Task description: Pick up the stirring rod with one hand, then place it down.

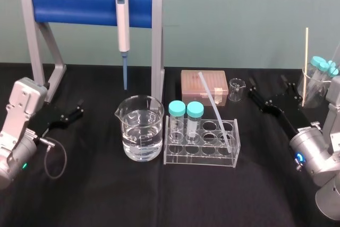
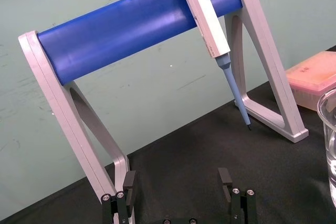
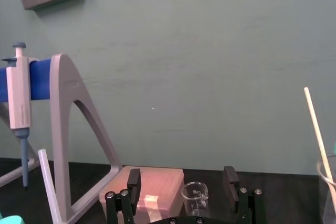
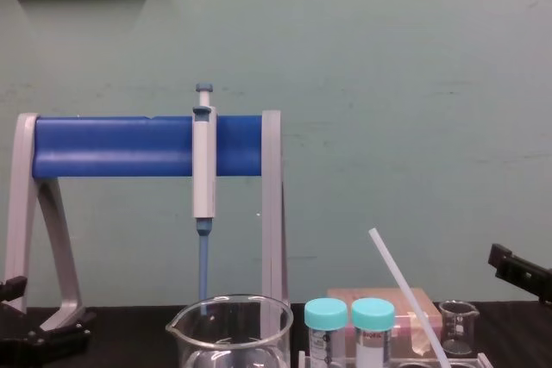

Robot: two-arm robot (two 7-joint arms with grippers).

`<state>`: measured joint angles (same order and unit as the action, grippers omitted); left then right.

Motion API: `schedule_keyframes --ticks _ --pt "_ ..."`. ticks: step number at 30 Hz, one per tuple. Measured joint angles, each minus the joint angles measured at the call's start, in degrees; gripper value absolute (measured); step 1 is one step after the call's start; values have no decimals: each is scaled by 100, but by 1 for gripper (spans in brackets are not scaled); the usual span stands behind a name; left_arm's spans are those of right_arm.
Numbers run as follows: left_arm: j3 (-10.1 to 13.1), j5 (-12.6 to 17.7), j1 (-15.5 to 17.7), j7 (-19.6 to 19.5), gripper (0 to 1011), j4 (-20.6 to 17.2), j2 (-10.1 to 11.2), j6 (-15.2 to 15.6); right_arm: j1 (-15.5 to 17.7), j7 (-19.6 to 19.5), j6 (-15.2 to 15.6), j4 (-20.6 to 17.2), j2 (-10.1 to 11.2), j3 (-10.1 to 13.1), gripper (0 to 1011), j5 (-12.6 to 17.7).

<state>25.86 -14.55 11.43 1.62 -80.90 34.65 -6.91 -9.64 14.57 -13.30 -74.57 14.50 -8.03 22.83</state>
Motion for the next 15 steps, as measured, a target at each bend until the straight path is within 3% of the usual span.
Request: schedule_keyframes --ticks 15 --pt "0 0 0 0 1000 0 0 0 -12 20 -44 -6 17 -21 1003 12"
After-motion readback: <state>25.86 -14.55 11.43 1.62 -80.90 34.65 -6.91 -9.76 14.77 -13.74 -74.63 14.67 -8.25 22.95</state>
